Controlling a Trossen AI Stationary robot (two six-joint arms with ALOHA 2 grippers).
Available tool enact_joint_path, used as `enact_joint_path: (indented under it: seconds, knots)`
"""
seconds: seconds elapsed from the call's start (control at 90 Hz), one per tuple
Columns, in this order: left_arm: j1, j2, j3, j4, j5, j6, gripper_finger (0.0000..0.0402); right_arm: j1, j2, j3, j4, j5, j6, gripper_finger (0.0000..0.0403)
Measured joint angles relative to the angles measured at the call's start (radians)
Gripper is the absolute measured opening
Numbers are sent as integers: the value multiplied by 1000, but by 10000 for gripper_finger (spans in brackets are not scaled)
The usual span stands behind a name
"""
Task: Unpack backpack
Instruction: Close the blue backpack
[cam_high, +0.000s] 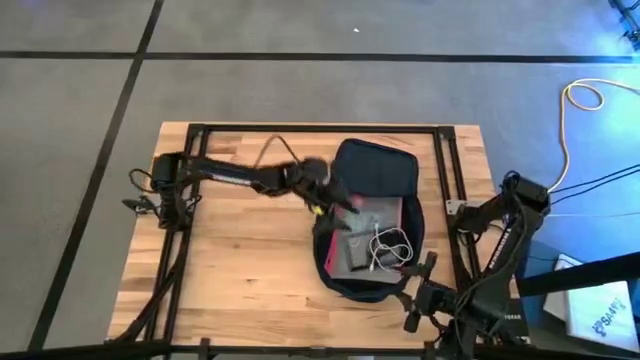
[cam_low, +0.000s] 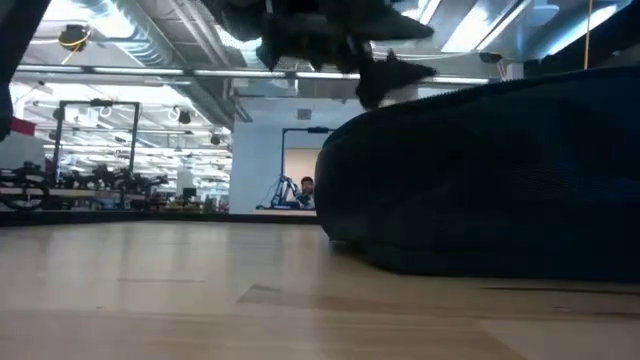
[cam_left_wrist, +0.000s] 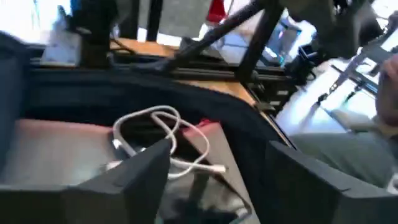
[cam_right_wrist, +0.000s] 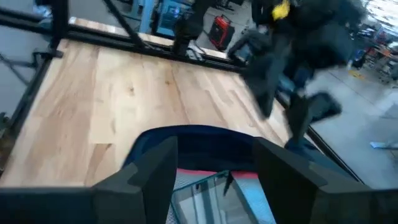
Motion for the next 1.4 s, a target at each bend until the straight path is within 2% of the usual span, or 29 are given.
enact_joint_path:
  seconds: [0.133,0.278,0.422,0.5,0.656,0.756,0.978,1.133,1.233,1.333,1.4]
  knots:
    - [70,-130,14,-115,-79,23,268,-16,-7,0,-187,18,250,193]
    - [148,-196,7,-253,-172,5,269,-51,-8,0,-391,30,502,193]
    - [238,-197,-12,-310,-183,-87,259,-108,-31,-2,-582,16,800,193]
    - [276,-175,-66,-277,-155,-135,252,-159,-90,-27,-559,-35,793,193]
    - [336,-176,-198,-47,-76,-270,251,-266,-216,-109,-575,-172,760,193]
    - [361,-171,-304,98,-77,-358,259,-324,-333,-216,-557,-177,755,193]
    - [389,-122,-478,425,-28,-528,271,-380,-658,-528,-368,-170,758,193]
    - [370,-19,-508,677,54,-643,272,-379,-892,-682,-174,-119,707,193]
    - [340,76,-507,869,70,-731,272,-380,-991,-777,-66,-85,652,193]
    - [325,145,-495,1032,86,-812,272,-380,-1070,-855,-29,-96,658,193]
    - [321,178,-487,1077,87,-842,272,-380,-1111,-899,-25,-107,690,193]
